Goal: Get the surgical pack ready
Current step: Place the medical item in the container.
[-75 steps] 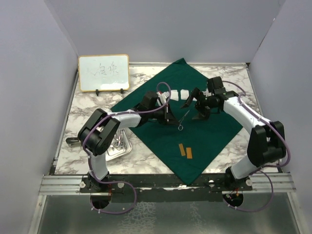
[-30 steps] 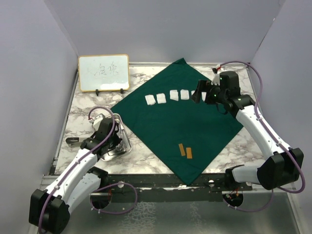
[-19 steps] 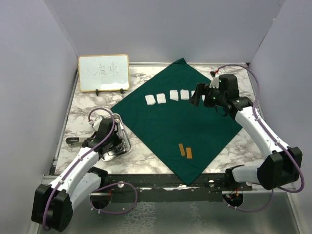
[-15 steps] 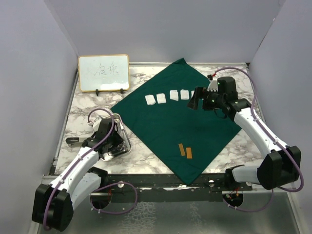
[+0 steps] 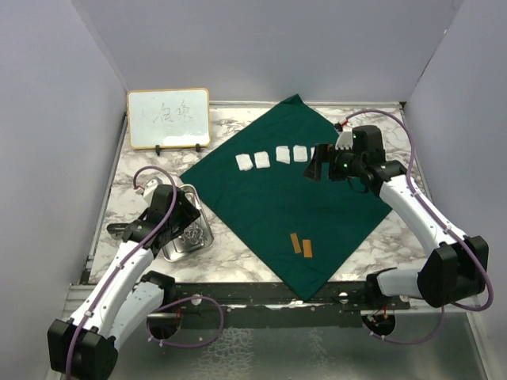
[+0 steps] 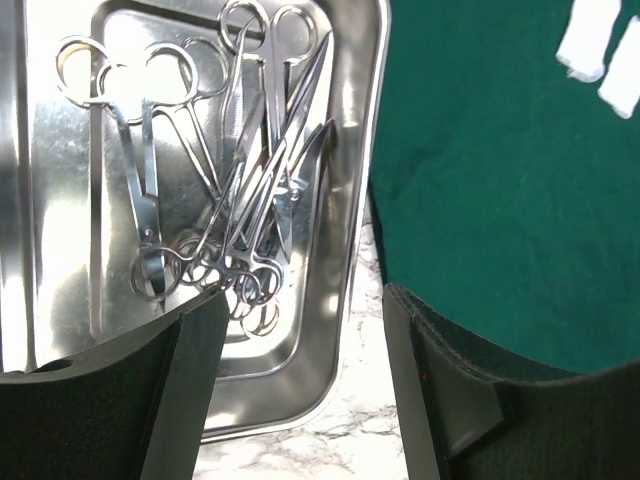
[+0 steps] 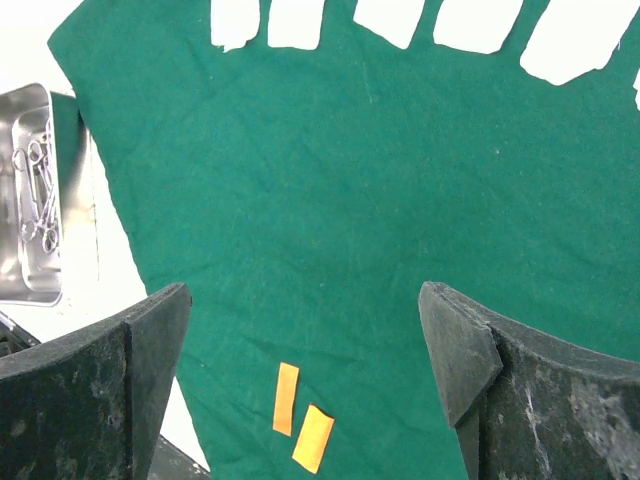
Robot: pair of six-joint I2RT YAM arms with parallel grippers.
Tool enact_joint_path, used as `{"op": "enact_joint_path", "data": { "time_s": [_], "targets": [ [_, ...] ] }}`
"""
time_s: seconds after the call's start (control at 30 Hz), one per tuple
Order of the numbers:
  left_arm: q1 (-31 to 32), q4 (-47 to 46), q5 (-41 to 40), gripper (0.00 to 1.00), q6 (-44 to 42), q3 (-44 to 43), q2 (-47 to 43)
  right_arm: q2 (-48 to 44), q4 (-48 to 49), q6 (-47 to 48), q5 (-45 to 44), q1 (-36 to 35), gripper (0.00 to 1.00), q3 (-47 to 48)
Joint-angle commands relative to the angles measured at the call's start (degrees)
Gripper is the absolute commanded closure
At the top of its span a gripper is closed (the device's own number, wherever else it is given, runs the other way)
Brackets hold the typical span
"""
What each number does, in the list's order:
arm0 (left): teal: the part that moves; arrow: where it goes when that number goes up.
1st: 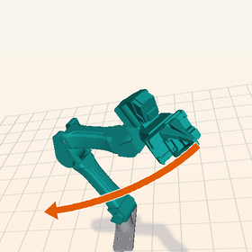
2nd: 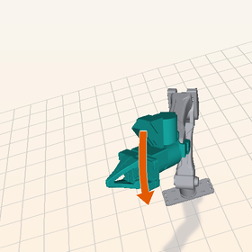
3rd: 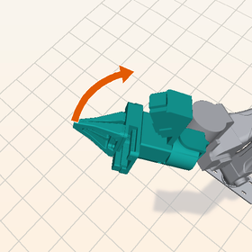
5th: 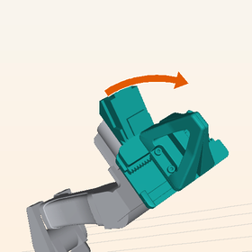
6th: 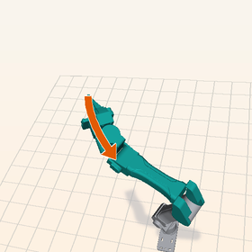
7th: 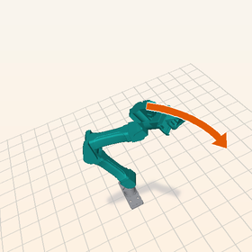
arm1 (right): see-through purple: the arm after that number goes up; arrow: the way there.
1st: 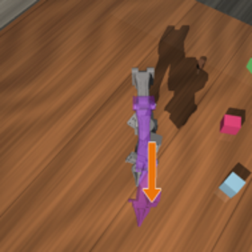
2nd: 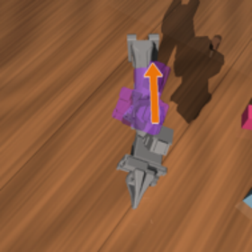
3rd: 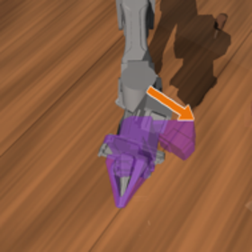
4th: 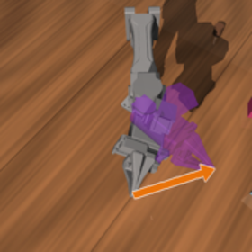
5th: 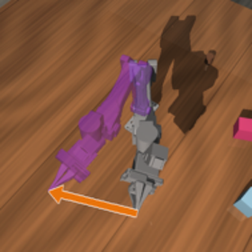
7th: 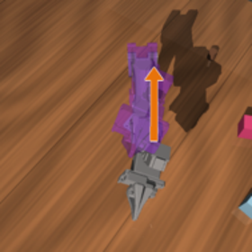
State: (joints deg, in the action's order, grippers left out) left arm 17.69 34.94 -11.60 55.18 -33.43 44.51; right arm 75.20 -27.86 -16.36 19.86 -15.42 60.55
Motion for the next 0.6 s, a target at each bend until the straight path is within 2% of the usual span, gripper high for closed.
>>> {"op": "enact_joint_path", "data": {
  "time_s": [0.0,0.17,0.43,0.57],
  "targets": [
    [-0.28,3.87,-1.23,0.33,0.29,-0.05,-0.98,-0.68,0.26,1.37,-0.86,-0.01,0.0,0.79],
    [-0.24,0.11,-0.32,0.32,-0.35,-0.03,-1.48,-0.8,0.29,1.44,-0.17,-0.05,0.0,0.71],
    [-0.29,-8.72,7.55,0.29,-3.26,0.65,2.71,-4.43,1.6,2.81,-0.64,-0.03,0.0,-2.32],
    [-0.25,-14.04,10.48,0.25,-4.12,0.62,4.08,-7.42,3.43,2.77,-1.0,0.02,0.0,-4.43]
  ]
}}
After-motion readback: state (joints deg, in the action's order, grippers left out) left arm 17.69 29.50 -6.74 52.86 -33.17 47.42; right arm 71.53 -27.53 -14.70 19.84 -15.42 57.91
